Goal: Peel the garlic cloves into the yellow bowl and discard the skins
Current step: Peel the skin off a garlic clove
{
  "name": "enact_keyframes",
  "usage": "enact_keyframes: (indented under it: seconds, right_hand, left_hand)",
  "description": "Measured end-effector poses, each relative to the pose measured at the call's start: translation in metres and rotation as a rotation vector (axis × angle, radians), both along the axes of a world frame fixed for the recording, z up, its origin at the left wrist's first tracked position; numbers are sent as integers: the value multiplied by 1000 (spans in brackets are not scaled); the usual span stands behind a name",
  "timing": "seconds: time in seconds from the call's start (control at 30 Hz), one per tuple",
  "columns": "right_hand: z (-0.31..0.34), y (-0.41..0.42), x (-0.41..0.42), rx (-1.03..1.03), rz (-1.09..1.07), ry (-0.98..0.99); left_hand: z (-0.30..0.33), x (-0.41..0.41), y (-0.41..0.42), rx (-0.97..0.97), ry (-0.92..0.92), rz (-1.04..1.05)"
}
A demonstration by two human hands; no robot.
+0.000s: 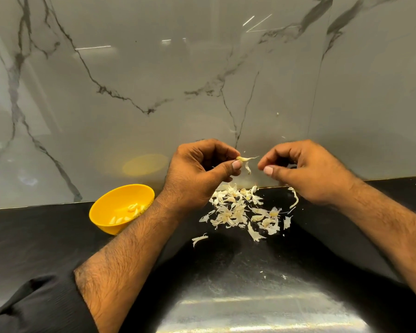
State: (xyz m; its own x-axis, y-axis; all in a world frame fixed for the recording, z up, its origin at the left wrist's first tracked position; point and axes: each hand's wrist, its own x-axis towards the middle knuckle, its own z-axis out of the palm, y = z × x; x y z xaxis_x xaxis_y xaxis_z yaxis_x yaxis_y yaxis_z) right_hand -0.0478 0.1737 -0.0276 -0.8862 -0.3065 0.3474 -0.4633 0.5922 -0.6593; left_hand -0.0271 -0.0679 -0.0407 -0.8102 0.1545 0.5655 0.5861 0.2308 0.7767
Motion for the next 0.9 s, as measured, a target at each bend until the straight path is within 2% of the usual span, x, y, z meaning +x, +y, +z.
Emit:
enact_keyframes:
  seconds: [0.1,0.2,0.27,0.37,0.5,0.7,0.8,0.9]
  right_hand:
    - [-1,-3,2,-21,101,-30]
    - [-3,-11,4,-275,159,-142]
    - [-7,-16,4,-320,166,-131]
    - [-10,-18,4,-315,170,-64]
    - [-13,-20,2,-334,128,-73]
    - [-14,-26,7,-106,-94,195]
    - [-15,-27,7,-169,-92,186]
    - [-16,-28,5,-332,-39,79]
  left_hand:
    - [-2,0,0,-12,1,-6]
    - [-2,0,1,-26,0,-7]
    - [-2,0,2,-54,17,-8]
    - [-4,1,5,-157,69,35]
    - [-4,3,8,-205,96,83]
    - [-4,6,15,-300,143,196]
    - [-6,7,18,-255,147,184]
    - [-9,11,24,-232,162,168]
